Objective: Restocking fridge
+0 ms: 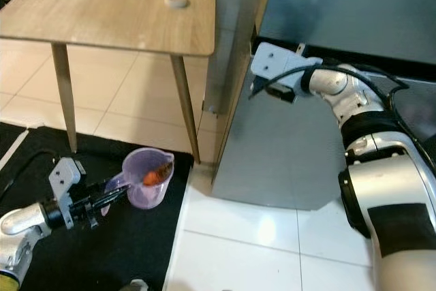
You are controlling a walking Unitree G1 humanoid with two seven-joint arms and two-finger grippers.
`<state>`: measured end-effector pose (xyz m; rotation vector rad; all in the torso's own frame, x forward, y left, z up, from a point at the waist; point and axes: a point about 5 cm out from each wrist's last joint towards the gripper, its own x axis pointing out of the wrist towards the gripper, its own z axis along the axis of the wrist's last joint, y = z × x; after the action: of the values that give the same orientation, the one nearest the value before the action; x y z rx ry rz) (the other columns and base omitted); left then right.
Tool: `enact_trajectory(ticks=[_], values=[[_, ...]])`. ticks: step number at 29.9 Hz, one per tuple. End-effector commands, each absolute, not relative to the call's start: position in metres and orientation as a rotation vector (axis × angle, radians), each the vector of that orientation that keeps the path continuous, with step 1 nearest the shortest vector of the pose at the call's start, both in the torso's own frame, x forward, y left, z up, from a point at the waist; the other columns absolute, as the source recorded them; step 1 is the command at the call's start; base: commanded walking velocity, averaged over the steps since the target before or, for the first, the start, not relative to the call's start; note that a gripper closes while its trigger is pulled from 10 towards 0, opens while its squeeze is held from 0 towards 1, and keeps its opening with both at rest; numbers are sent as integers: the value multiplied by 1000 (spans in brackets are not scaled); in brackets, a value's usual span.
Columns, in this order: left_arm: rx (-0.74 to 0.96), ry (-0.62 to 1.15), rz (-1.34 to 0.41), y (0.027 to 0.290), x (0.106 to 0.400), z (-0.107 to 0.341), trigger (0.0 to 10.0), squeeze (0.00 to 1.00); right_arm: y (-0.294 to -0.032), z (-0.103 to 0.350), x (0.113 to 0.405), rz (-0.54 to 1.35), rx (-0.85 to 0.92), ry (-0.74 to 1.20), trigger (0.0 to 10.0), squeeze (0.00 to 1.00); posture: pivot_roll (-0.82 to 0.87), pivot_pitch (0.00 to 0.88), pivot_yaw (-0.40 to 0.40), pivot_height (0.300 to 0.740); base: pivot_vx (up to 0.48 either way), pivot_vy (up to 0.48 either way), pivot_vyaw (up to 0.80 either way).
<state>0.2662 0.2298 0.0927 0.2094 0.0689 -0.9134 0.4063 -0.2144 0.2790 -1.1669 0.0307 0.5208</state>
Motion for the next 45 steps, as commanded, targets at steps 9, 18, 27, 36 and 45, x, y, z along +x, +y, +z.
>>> enact_trajectory(ticks=[9,18,27,36,45], values=[[302,-54,-920,235,266,145,10000,0,-224,276,403,541,-1219,88,10000,0,99,139,-115,740,0,0,0],[330,-114,-942,236,261,173,10000,0,-226,284,406,471,-1217,70,10000,0,105,146,-118,740,0,0,0],[294,-154,-944,236,252,193,10000,0,-226,289,409,397,-1248,72,10000,0,111,150,-122,740,0,0,0],[292,-151,-951,234,250,198,10000,0,-215,268,405,607,-1290,153,2902,0,113,152,-122,740,0,0,0],[284,-152,-963,230,249,199,10000,0,-217,261,401,685,-1320,214,902,0,111,153,-122,740,0,0,0]])
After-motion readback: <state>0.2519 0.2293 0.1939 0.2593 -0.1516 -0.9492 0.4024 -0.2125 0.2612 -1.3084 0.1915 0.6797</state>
